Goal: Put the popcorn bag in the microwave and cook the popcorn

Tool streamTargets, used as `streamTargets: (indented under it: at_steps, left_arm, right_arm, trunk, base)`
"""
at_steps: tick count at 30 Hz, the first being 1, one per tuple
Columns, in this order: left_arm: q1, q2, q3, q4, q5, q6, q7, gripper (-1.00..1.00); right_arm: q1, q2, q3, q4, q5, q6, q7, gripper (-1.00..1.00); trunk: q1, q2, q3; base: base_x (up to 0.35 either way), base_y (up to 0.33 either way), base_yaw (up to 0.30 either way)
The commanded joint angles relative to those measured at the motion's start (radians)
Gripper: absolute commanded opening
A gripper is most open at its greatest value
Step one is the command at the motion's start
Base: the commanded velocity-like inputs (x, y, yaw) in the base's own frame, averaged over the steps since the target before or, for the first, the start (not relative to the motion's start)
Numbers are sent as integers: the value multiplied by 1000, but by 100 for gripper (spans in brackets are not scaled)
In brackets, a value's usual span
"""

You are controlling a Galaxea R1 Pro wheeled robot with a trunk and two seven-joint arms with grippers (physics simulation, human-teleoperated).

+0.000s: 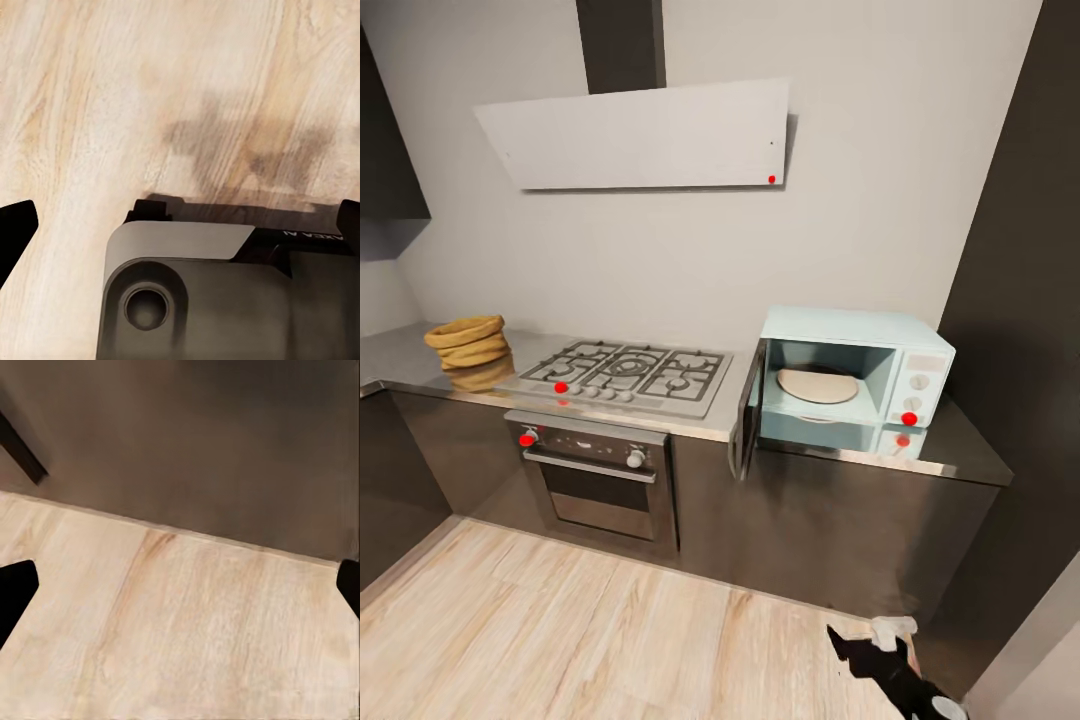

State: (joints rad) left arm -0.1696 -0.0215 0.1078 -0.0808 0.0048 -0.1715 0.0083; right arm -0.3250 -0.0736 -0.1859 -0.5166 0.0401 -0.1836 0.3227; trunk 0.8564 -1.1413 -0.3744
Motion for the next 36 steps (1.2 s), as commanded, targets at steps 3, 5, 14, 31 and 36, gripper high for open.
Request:
streamTargets:
  at_steps: [3, 5, 14, 31, 36]
  left_arm:
    - [-3, 0, 3, 1, -3, -2, 0, 100]
    - [-9, -4, -2, 0, -9, -2, 0, 100]
    - [-7, 0, 11, 0, 1, -3, 2, 100]
    - [-12, -4, 12, 0, 31, 1, 3, 100]
    - [-13, -3, 9, 0, 38, 7, 2, 100]
  right_arm:
    - [12, 16, 0, 138, 7, -80, -42, 100]
    - [17, 22, 26, 209, 36, -86, -48, 100]
    - [24, 72, 71, 242, 76, -88, -51, 100]
    - [25, 73, 73, 244, 76, -88, -50, 100]
    - [24, 72, 73, 244, 76, -88, -50, 100]
  trunk:
    - [0, -1, -1]
    - [0, -1, -1]
    - [0, -1, -1]
    - [-35, 62, 27]
    - [-54, 97, 43]
  base:
    - [0, 0, 0]
    - [0, 0, 0]
    - [-92, 230, 133]
    - [-33, 78, 265]
    - [0, 0, 26]
